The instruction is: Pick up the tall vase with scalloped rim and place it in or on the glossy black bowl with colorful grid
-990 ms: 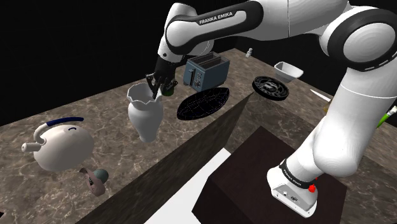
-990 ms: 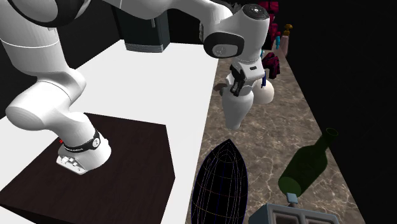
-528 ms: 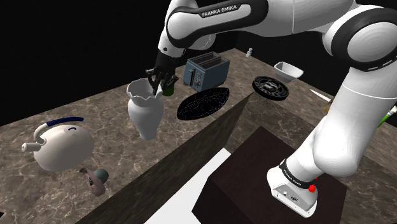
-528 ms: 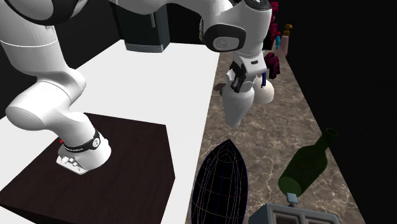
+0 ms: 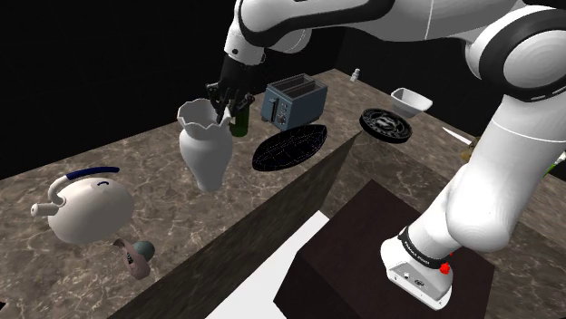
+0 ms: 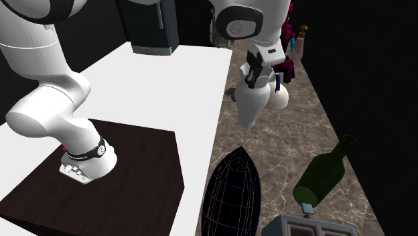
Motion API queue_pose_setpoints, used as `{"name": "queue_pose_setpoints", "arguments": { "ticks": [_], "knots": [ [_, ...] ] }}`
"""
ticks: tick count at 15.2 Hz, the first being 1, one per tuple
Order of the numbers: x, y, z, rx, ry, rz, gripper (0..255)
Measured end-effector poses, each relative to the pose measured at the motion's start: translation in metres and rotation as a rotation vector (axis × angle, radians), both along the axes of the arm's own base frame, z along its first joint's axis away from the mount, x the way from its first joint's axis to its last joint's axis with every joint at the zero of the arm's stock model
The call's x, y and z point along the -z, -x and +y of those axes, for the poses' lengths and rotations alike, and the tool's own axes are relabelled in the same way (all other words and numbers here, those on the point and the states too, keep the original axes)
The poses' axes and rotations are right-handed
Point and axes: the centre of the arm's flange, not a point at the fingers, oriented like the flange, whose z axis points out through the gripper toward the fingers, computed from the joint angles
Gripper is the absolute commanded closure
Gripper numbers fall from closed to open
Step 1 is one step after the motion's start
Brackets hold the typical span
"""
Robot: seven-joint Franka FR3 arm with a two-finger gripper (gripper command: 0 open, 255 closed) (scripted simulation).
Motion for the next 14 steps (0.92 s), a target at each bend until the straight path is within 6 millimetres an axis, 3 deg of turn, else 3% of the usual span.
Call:
{"name": "queue_pose_setpoints", "arguments": {
  "ticks": [14],
  "knots": [
    [-0.074, 0.002, 0.001, 0.0, 0.0, 0.0, 255]
  ]
}}
